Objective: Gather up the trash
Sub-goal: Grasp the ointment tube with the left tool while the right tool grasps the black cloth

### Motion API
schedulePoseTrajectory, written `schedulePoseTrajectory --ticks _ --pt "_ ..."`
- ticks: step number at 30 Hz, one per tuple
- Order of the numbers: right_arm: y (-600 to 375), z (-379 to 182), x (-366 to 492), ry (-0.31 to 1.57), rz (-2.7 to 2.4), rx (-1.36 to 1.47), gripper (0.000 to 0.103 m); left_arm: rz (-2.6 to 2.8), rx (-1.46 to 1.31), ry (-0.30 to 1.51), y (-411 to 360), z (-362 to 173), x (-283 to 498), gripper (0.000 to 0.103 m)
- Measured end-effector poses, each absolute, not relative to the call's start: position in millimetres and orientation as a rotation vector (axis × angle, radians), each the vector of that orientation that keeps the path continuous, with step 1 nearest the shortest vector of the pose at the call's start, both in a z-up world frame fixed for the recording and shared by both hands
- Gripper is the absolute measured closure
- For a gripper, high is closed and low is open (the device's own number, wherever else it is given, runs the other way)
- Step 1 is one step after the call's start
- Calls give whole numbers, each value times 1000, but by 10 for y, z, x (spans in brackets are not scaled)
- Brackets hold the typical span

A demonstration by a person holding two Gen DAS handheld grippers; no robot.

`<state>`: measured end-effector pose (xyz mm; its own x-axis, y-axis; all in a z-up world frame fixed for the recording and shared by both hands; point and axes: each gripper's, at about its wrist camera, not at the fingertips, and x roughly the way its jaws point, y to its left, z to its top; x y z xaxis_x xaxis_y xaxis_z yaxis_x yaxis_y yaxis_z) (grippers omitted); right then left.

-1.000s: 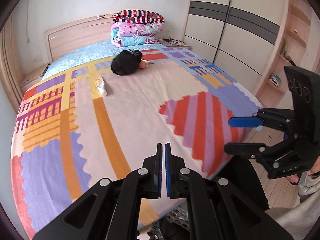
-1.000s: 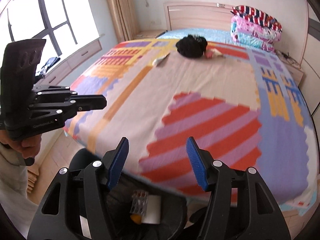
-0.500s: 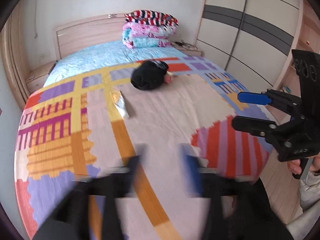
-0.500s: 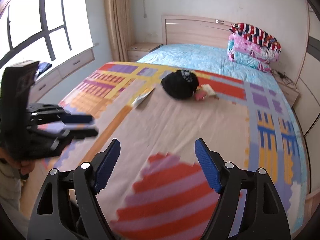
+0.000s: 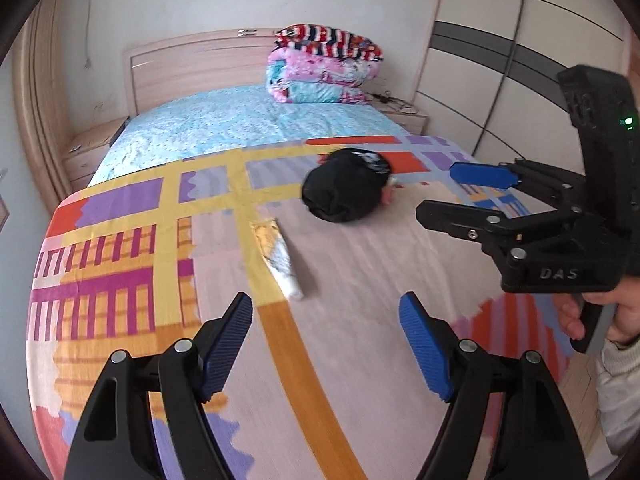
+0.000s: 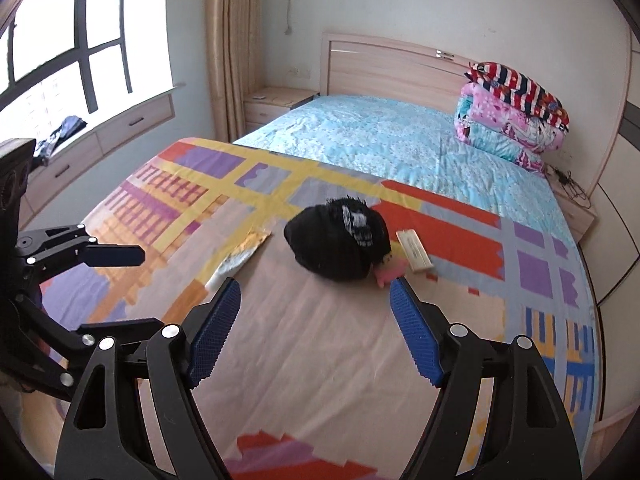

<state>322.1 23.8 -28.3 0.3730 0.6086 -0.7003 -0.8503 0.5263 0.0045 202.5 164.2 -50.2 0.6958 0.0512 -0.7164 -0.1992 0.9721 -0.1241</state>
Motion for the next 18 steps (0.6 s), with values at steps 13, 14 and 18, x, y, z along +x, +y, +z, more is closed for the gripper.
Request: schedulePoseTrajectory --ticks 13,14,18 --pt "627 -568 3614 718 959 -396 25 199 -258 835 1880 -818 2403 30" --pt "636 -582 3630 718 947 -401 25 200 -262 842 1888 -840 2419 30" --pt "698 -638 3669 724 938 -406 25 213 -251 842 1891 -897 2459 30"
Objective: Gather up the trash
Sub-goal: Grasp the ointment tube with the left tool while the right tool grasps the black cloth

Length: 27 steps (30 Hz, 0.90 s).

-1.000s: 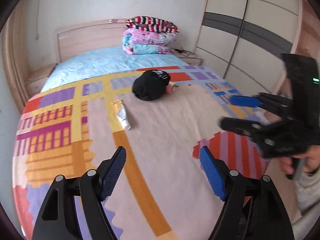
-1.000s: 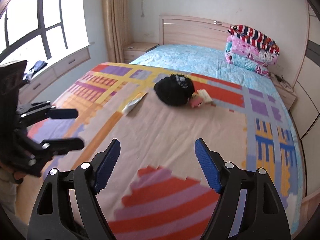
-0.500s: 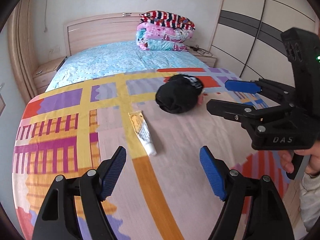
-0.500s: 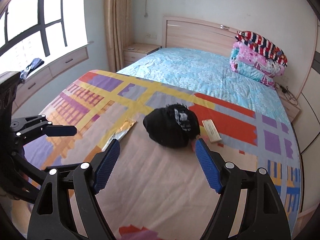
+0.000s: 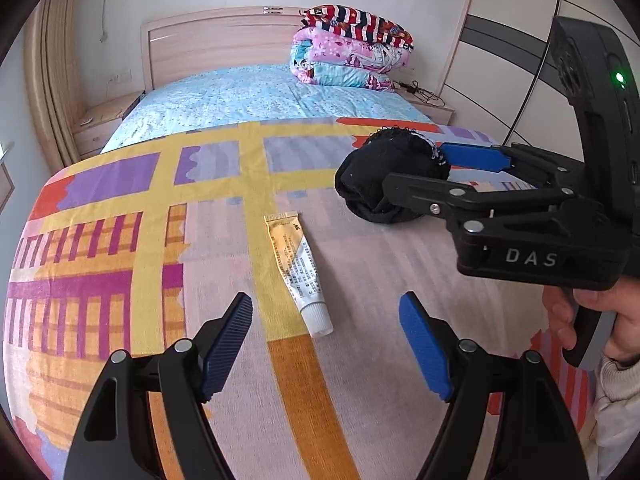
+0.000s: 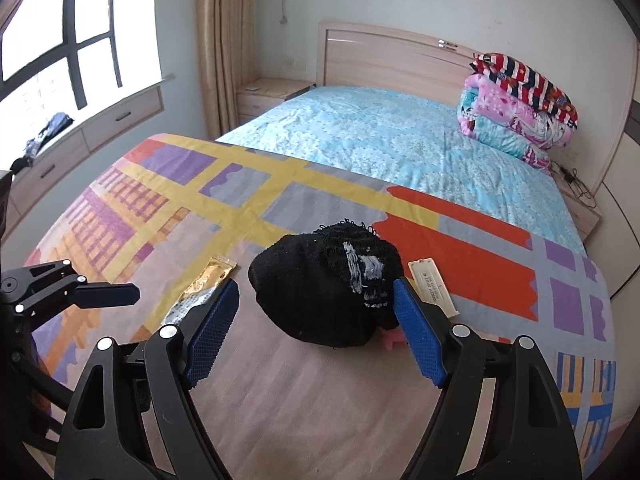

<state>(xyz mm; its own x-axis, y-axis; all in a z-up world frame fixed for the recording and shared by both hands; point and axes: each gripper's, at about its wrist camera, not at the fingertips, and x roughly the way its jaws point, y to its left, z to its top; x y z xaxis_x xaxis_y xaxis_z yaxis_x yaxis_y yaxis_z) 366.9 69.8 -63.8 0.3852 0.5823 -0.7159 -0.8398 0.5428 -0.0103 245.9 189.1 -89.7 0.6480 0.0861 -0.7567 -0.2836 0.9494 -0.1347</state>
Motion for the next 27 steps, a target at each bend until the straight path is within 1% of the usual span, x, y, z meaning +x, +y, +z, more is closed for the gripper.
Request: schedulePoseTrajectory --ticks 4,5,6,7,8,9,11,12,13,14,16,24,27 --pt "763 -703 3705 726 921 -422 25 219 -257 848 1890 -968 2495 30" --pt "789 -727 3706 720 913 -438 25 219 -260 852 1891 -989 2504 34" --pt "806 -752 3714 715 902 -451 25 216 -263 856 1887 -1004 2510 43" --pt "818 -786 3727 713 882 -463 38 209 -265 859 1881 -1023 2517 48" --pt "819 -808 3742 719 877 -462 46 206 -259 853 1871 -1026 2513 55" --pt "810 -819 3748 723 887 -451 52 189 -257 850 1866 -1032 2508 65" --pt "804 -831 3727 707 885 -469 58 199 -257 849 1875 -1039 2505 76" --pt "806 -834 3707 696 884 -481 61 202 -263 851 1892 -1043 2495 83" --pt "796 -825 3685 690 890 -487 64 199 -269 852 1896 -1043 2484 86" --pt "781 -812 3669 688 892 -488 65 198 -270 854 1902 -1045 2482 88" --pt "750 -782 3647 685 900 -481 67 196 -267 855 1893 -1041 2464 88" --pt "569 -649 3513 664 914 -468 67 196 -251 836 1784 -901 2322 89" --pt "475 -527 3428 612 903 -460 68 195 -249 822 1759 -827 2277 89"
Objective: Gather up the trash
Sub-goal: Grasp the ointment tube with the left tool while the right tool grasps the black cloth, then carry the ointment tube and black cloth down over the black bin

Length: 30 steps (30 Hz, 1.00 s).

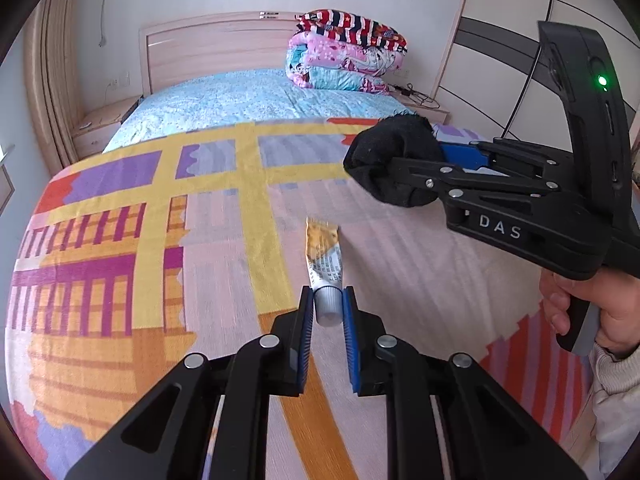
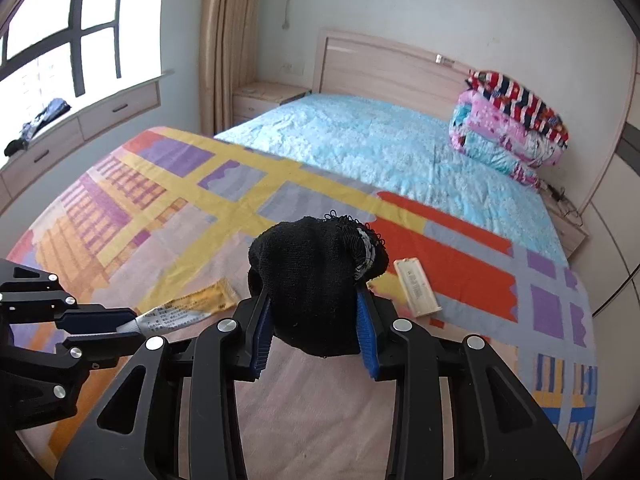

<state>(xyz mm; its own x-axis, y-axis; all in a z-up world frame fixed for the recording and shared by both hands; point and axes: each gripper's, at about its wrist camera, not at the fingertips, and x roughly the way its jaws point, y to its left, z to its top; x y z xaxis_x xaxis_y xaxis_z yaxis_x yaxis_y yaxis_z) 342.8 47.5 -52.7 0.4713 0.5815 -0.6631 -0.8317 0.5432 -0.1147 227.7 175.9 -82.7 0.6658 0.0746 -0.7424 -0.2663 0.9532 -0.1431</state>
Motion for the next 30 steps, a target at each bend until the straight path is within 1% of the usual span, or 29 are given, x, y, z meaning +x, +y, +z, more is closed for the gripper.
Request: schedulePoseTrajectory --ticks 3,9,15,30 --pt "415 -433 3372 605 919 -444 69 189 -264 800 1717 -728 2157 89" --pt "269 -242 3116 534 930 -471 69 191 -250 764 1605 -520 1932 89" --pt "54 -108 2831 516 935 -467 69 183 -231 737 1462 -342 1720 89" --pt "-551 112 2125 490 966 -399 69 127 -174 707 988 -117 1266 89"
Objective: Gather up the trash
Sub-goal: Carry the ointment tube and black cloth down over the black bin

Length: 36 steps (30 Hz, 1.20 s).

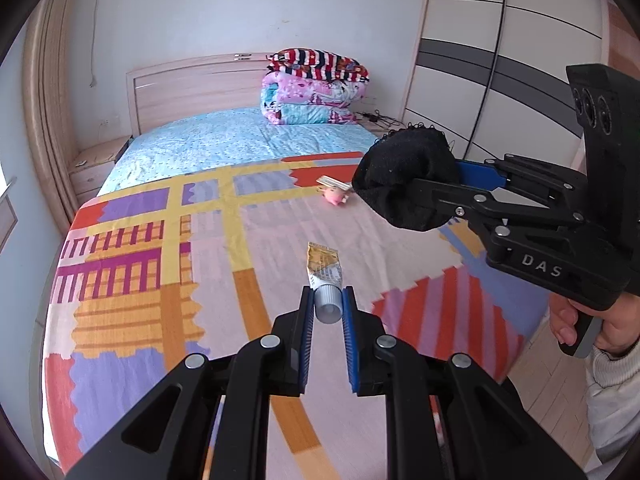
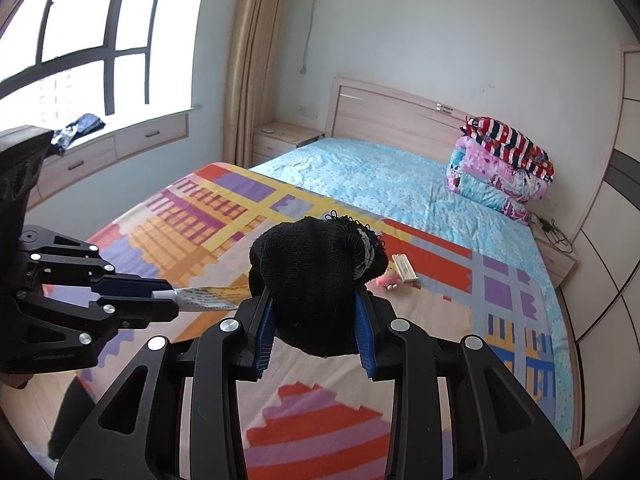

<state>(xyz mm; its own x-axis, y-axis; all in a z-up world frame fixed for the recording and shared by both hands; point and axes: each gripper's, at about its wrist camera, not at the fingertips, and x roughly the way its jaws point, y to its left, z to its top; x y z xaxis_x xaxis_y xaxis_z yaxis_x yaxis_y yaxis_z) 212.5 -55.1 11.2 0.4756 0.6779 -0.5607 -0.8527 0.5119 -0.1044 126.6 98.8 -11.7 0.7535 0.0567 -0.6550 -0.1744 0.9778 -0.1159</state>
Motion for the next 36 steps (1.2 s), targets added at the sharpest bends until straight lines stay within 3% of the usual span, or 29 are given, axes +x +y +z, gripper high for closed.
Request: schedulePoseTrajectory --ticks 17,36 --pt "-1334 -381 1558 666 994 -263 69 32 -190 743 509 -361 754 89" --pt "-1798 -1039 540 842 1097 -397 68 -87 -183 851 -153 -707 5 89"
